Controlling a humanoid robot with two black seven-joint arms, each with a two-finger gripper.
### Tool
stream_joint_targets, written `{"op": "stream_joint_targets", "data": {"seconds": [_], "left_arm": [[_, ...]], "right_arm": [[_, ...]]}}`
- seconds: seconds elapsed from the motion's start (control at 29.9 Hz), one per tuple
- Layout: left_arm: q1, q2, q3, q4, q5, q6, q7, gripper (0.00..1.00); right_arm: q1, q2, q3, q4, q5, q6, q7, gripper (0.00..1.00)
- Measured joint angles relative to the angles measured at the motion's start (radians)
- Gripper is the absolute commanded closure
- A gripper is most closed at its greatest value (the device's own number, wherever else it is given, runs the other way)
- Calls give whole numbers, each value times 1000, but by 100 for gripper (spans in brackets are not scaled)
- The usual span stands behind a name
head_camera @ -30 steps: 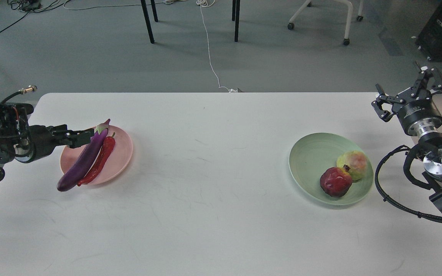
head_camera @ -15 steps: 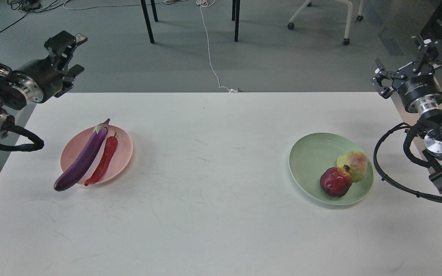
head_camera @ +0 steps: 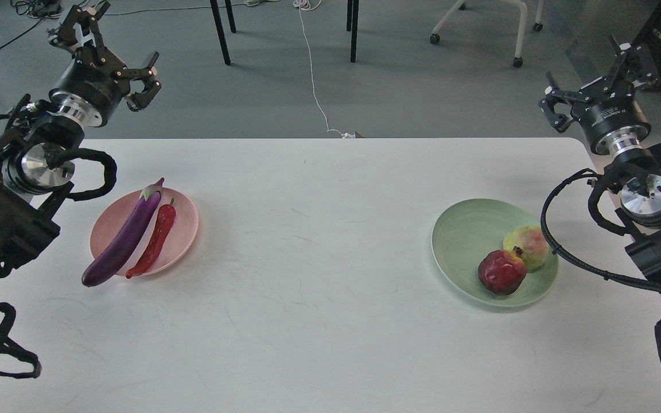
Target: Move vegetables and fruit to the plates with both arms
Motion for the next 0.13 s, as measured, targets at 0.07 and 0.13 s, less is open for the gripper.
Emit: {"op": "stream_joint_targets", "data": {"seconds": [0.07, 0.13], "left_arm": [[7, -18, -5, 0, -50, -13, -2, 2], [16, -31, -16, 0, -80, -18, -4, 2]], "right_arm": [[-1, 4, 0, 1, 0, 0, 1, 1], [-2, 6, 0, 1, 0, 0, 2, 1]]}}
